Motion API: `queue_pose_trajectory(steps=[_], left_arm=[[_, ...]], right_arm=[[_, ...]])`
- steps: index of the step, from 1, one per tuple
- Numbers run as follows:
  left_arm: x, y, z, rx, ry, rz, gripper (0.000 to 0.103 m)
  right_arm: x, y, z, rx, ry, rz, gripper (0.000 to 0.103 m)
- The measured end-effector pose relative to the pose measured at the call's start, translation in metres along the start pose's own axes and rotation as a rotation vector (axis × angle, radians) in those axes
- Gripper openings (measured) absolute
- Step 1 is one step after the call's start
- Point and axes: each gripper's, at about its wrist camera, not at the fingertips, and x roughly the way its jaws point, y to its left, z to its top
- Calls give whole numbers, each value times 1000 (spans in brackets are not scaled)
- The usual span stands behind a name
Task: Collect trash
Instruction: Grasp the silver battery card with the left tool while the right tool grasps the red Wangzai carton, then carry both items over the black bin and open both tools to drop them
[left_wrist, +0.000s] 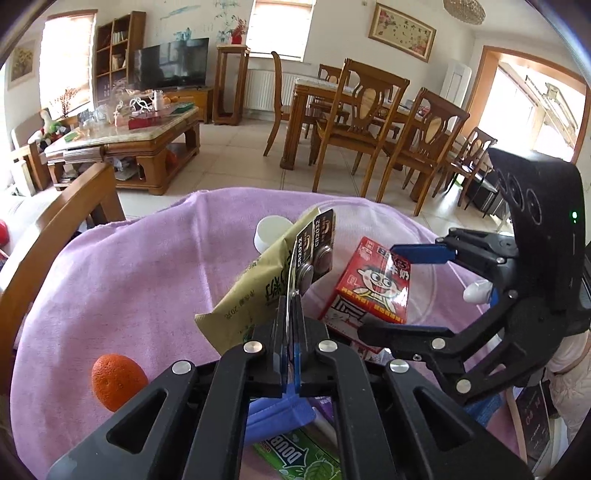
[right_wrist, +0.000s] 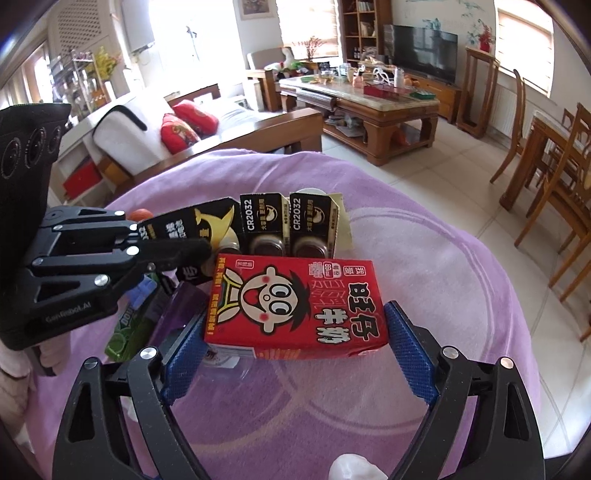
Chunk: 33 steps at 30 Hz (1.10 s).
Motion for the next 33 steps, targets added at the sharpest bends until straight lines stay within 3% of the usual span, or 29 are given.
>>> queue_pose_trajectory(steps=[11, 19, 26, 33], left_arm=[[-36, -12, 6, -4, -104, 30, 2], [-68, -51, 15, 8, -183, -15, 2], [-79, -140, 16, 70, -254, -131, 2], [-57, -243, 16, 181, -236, -265, 2]], right_arm=[[-77, -20, -26, 183, -153, 38, 88], [-171, -51, -90, 354, -334, 60, 88], [-267, -98, -176, 526, -521, 3, 88], [-334, -152, -270, 678, -615, -100, 89]])
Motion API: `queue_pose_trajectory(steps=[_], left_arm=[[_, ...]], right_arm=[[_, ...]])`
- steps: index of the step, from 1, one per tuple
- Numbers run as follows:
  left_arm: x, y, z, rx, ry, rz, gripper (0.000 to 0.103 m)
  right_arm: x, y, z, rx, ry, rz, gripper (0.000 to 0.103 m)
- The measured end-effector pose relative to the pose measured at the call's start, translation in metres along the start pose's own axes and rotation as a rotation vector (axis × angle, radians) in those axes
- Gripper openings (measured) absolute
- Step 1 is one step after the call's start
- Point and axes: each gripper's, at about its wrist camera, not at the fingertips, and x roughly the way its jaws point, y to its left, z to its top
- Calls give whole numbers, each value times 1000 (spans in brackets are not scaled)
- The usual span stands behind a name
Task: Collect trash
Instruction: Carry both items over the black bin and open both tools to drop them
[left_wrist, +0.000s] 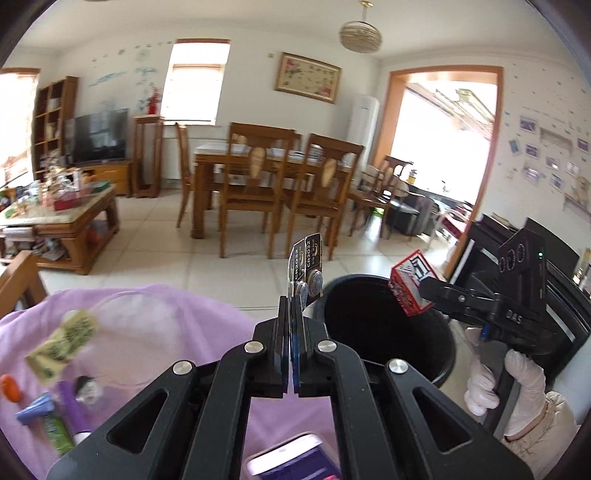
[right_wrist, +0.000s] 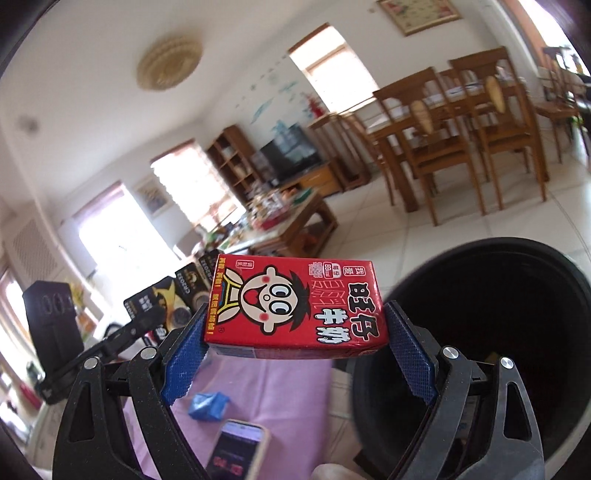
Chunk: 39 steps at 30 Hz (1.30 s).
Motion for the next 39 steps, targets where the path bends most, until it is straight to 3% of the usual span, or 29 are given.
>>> queue_pose_trajectory(steps=[8, 18, 39], left_arm=[[62, -79, -6, 82, 78, -96, 2], [118, -114, -26, 136, 213, -112, 2], [127, -123, -37, 172, 276, -113, 4]], right_arm=[[-62, -83, -7, 93, -46, -76, 89], [-72, -135, -24, 179, -45, -106, 89], [-41, -126, -15, 205, -7, -123, 89]])
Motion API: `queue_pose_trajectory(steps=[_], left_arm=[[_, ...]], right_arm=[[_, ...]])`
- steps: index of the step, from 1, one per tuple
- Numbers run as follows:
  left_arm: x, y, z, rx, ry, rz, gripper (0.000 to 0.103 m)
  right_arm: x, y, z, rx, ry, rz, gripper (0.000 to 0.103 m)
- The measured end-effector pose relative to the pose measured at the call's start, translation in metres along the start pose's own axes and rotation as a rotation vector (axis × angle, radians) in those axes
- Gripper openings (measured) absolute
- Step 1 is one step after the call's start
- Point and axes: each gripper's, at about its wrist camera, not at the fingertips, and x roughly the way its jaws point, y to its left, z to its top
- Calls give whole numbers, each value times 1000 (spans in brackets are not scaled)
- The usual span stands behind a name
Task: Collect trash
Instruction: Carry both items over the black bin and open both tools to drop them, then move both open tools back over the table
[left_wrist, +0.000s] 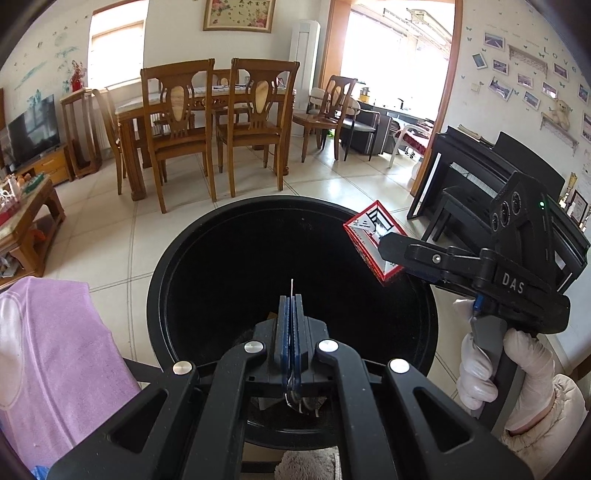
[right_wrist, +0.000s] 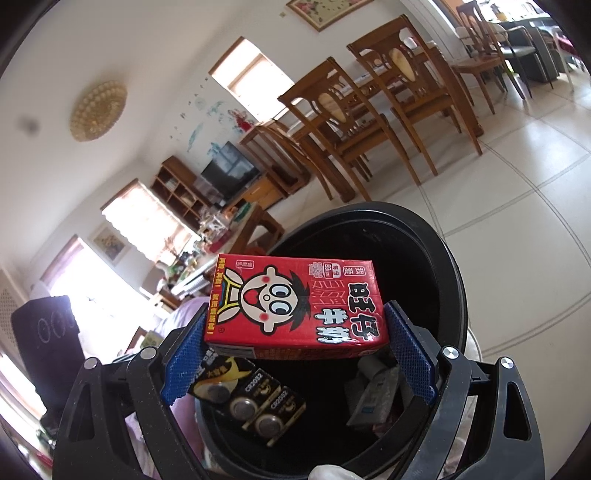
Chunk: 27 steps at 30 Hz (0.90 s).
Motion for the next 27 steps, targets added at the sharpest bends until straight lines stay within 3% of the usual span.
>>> queue_pose_trajectory(steps=[12, 14, 18, 19, 20, 21, 23, 27], left_arm=[[-23, -4, -1, -3, -43, 15, 6], [-29, -5, -1, -7, -51, 16, 6], [-44, -2, -4, -12, -65, 17, 8], [-47, -1, -5, -12, -71, 19, 11], [-53, 1, -7, -13, -80, 27, 30], [-57, 3, -9, -16, -92, 42, 66], [-74, 6, -14, -23, -159, 96, 98], [-96, 20, -22, -16, -186, 147, 98]], right_arm=[[1, 10, 0, -4, 9, -15, 90], [0, 13, 0, 0, 7, -17, 97], [-1, 25, 0, -12, -11, -17, 97], [-1, 29, 0, -16, -13, -13, 97], [0, 33, -1, -22, -15, -9, 97], [1, 39, -2, -30, -16, -6, 97], [5, 54, -2, -55, -16, -1, 97], [16, 89, -9, -117, -6, 22, 97]])
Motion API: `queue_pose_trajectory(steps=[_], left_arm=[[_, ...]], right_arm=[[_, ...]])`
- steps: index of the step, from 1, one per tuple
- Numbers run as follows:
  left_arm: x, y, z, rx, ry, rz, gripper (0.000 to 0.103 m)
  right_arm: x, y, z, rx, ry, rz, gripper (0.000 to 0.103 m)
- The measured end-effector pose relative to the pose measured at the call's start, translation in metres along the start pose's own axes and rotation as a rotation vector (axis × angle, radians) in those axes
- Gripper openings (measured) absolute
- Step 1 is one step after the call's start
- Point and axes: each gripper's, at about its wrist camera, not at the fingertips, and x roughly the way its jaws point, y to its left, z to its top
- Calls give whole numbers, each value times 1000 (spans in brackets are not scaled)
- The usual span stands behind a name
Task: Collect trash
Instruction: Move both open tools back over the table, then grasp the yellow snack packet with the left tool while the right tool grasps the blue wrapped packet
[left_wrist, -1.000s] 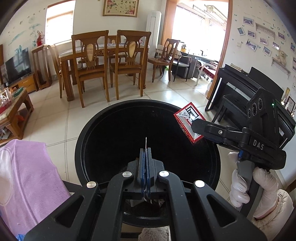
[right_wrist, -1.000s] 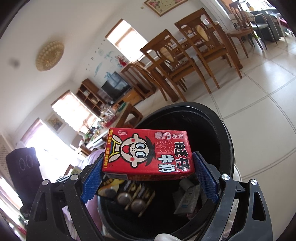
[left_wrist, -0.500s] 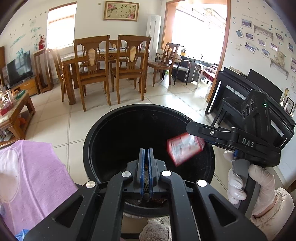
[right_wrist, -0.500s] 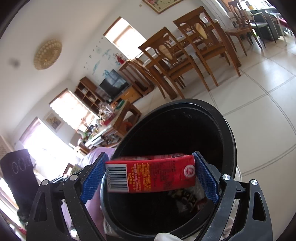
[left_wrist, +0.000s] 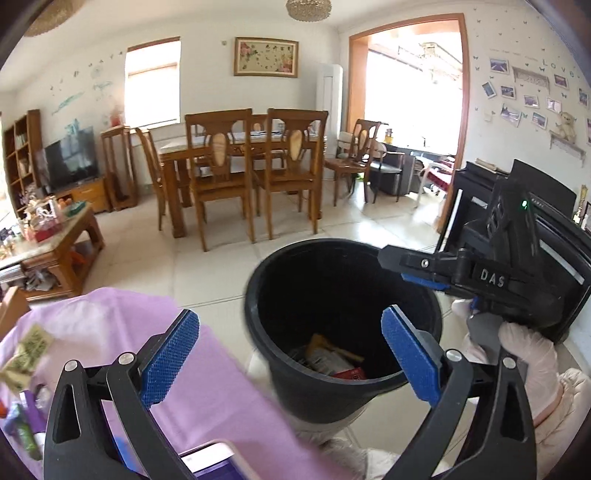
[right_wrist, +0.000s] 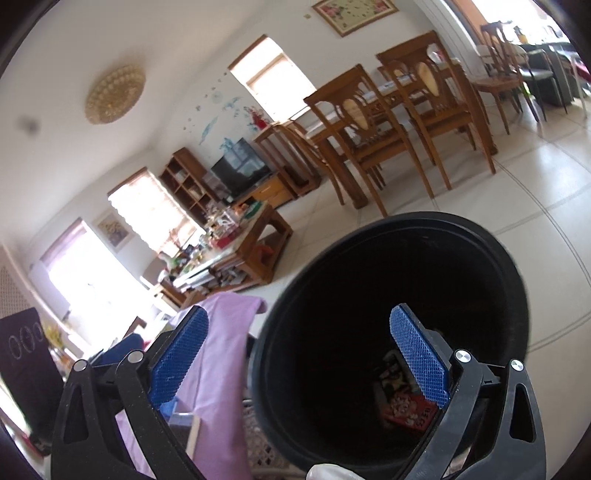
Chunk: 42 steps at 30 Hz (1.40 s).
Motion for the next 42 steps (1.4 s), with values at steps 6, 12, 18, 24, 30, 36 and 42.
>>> queue_pose_trajectory(steps=[6, 12, 18, 24, 30, 36, 42], left_arm=[[-29, 58, -16, -88, -6, 86, 98], [-62, 157, -39, -223, 2, 216, 98], [-64, 249, -53, -257, 102, 320, 98], [-35, 321, -67, -272, 267, 296, 98], [-13, 333, -69, -208, 321, 185, 98], [4, 338, -76, -238, 347, 147, 81], [10, 342, -86, -251, 375, 130, 48]], right_arm=[[35, 68, -8, -100, 39, 54, 97], [80, 138, -23, -198, 108, 117, 97], [130, 210, -48, -373, 238, 162, 97], [173, 266, -92, -606, 443, 179, 97], [211, 299, -147, -952, 668, 193, 86], [228, 296, -181, -1105, 768, 223, 78], [239, 300, -193, -1138, 838, 253, 59]])
